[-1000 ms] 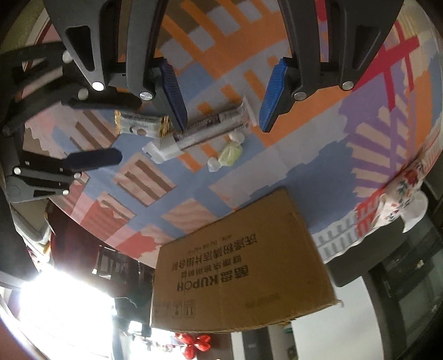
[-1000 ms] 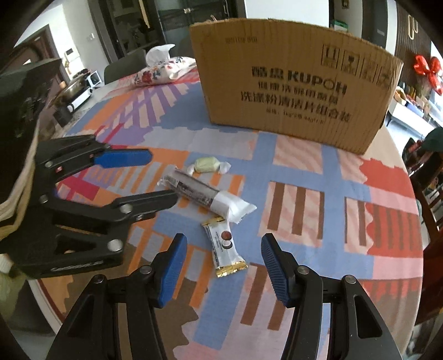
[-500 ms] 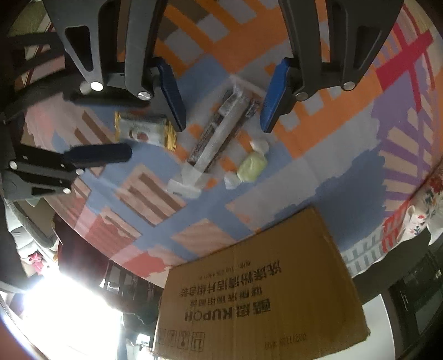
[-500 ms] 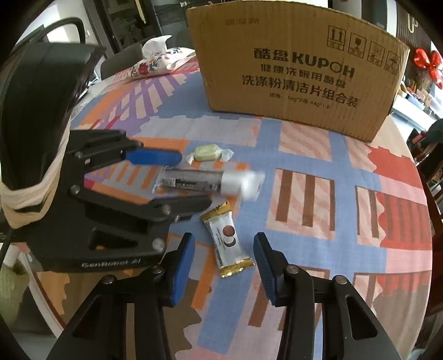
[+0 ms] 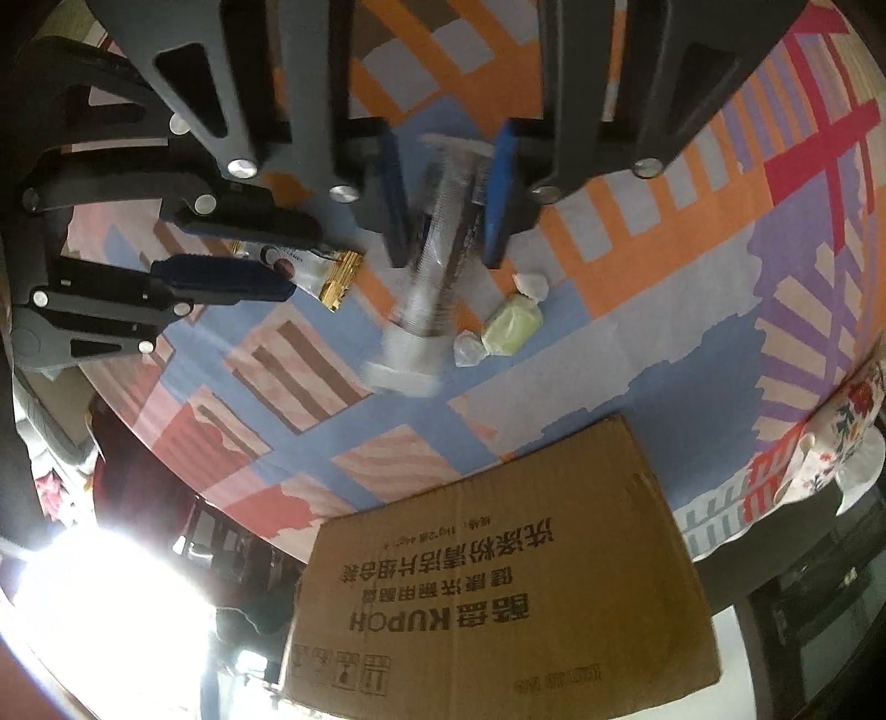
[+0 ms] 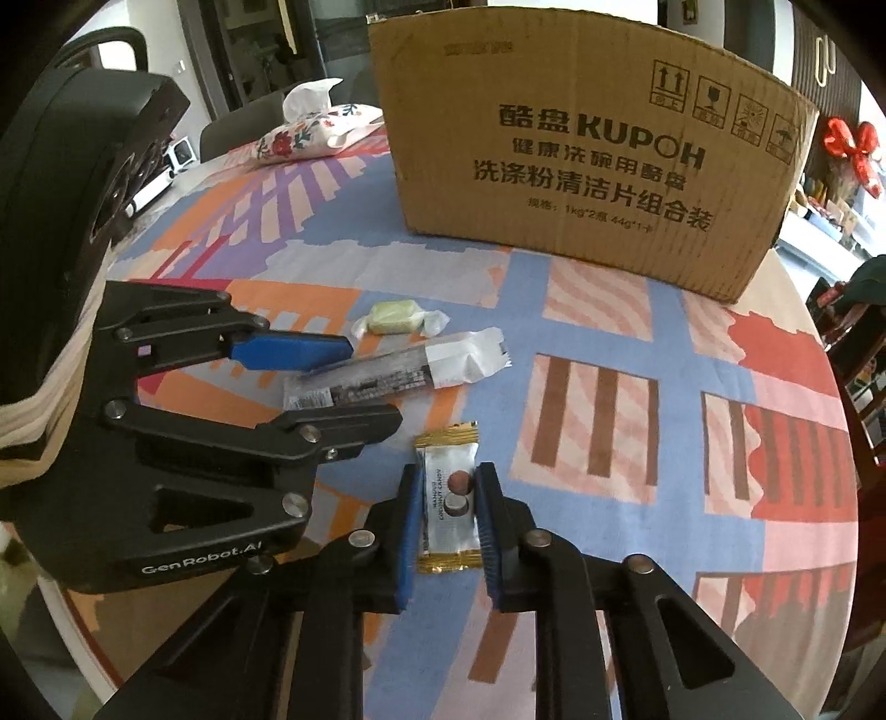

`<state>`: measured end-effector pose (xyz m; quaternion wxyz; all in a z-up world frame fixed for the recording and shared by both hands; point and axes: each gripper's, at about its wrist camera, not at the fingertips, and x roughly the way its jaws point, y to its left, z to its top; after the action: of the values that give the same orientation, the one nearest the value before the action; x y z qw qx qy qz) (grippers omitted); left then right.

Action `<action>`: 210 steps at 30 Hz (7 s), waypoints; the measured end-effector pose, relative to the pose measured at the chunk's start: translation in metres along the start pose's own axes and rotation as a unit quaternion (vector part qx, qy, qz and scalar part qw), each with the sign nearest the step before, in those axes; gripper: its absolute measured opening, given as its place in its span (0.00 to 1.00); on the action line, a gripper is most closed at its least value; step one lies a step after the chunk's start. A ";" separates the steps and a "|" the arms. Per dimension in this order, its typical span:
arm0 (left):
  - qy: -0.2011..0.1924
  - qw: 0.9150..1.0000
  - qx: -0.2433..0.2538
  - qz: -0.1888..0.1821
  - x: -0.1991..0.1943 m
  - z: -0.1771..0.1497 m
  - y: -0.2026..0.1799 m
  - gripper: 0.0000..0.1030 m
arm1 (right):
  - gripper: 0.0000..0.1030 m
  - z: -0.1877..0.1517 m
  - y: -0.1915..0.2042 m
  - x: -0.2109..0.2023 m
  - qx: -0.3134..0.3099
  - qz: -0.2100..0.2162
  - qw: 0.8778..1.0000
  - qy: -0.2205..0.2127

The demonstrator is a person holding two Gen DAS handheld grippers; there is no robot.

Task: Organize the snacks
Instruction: 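Grasp the clear stick snack with the left gripper while the right grasps the gold chocolate, then lower both snacks into the cardboard box and open both grippers, then move the left gripper down to the pale green candy and close on it, then carry the green candy with the left gripper into the box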

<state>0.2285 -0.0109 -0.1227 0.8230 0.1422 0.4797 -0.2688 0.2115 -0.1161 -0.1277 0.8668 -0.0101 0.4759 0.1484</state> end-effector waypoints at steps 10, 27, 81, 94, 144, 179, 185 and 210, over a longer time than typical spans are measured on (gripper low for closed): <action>-0.042 0.997 -0.062 0.020 -0.030 -0.010 -0.003 0.19 | 0.20 -0.004 -0.011 -0.018 0.023 0.015 0.999 -0.018; -0.150 0.985 -0.085 0.031 -0.112 0.004 -0.025 0.19 | 0.20 0.008 -0.024 -0.101 0.036 0.020 0.992 -0.121; -0.134 0.983 -0.112 0.063 -0.123 0.184 0.024 0.19 | 0.20 0.194 -0.091 -0.153 0.007 -0.025 0.982 -0.187; -0.086 0.985 -0.124 0.078 -0.085 0.208 0.035 0.24 | 0.20 0.208 -0.109 -0.115 0.017 -0.034 0.989 -0.145; -0.100 0.987 -0.104 0.075 -0.072 0.030 0.016 0.59 | 0.67 0.051 -0.041 -0.086 0.080 -0.078 0.987 -0.119; -0.039 0.990 -0.131 0.041 0.011 0.019 0.028 0.20 | 0.67 0.034 -0.052 -0.026 0.106 -0.097 0.988 -0.057; -0.054 0.989 -0.133 0.045 -0.008 0.019 0.023 0.20 | 0.67 0.036 -0.049 -0.036 0.098 -0.089 0.989 -0.066; -0.156 0.978 -0.126 0.061 -0.120 0.053 -0.004 0.20 | 0.67 0.064 -0.041 -0.125 0.056 -0.086 0.986 -0.130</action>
<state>0.2166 -0.0030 0.0074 0.9140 0.0222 0.3656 -0.1747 0.2127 -0.1761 0.0055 0.9302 0.0168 0.3636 0.0467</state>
